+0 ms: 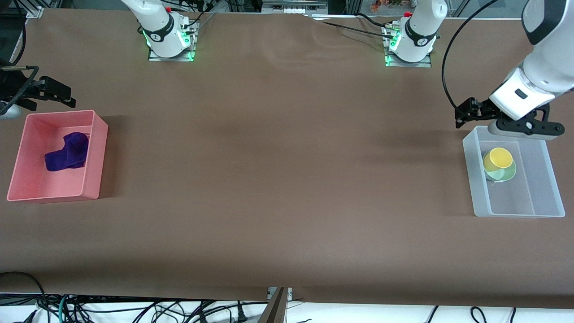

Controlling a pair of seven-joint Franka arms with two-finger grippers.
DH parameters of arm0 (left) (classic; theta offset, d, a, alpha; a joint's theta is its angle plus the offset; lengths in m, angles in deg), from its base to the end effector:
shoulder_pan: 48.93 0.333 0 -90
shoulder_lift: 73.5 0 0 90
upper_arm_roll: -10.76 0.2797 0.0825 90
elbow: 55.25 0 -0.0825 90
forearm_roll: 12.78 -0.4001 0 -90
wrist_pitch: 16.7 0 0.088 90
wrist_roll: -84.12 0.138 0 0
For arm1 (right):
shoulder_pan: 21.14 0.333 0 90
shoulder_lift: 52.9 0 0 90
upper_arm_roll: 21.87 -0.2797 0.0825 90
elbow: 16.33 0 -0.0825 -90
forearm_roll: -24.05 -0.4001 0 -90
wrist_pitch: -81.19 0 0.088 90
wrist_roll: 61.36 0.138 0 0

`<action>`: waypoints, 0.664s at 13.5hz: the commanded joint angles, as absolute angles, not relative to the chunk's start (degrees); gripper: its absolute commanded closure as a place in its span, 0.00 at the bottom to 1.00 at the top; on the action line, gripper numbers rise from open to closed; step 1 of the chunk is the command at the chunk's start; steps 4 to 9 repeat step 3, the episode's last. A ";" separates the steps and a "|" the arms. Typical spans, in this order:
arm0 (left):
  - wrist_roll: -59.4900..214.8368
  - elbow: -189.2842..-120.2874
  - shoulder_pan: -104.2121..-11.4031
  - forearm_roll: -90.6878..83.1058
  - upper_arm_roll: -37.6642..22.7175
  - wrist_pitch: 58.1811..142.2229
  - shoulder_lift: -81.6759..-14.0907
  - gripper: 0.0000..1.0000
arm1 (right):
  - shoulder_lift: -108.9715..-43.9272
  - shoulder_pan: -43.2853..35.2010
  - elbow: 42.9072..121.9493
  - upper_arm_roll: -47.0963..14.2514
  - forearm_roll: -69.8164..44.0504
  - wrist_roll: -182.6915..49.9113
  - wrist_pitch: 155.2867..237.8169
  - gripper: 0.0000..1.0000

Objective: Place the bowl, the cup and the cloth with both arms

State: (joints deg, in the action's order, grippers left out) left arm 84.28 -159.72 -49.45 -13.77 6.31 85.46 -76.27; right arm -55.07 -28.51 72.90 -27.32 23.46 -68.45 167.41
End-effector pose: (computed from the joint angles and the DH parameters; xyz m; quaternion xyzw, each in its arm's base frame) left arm 0.5645 -0.0476 0.4787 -0.9989 0.0465 -0.0044 0.0102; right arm 0.5699 -0.0184 0.5368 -0.9979 -0.0452 0.0444 0.0105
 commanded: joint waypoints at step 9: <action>83.33 -161.33 -50.96 -12.34 8.13 86.75 -77.20 0.00 | -55.10 -28.79 72.35 -27.58 22.56 -67.86 167.06 0.00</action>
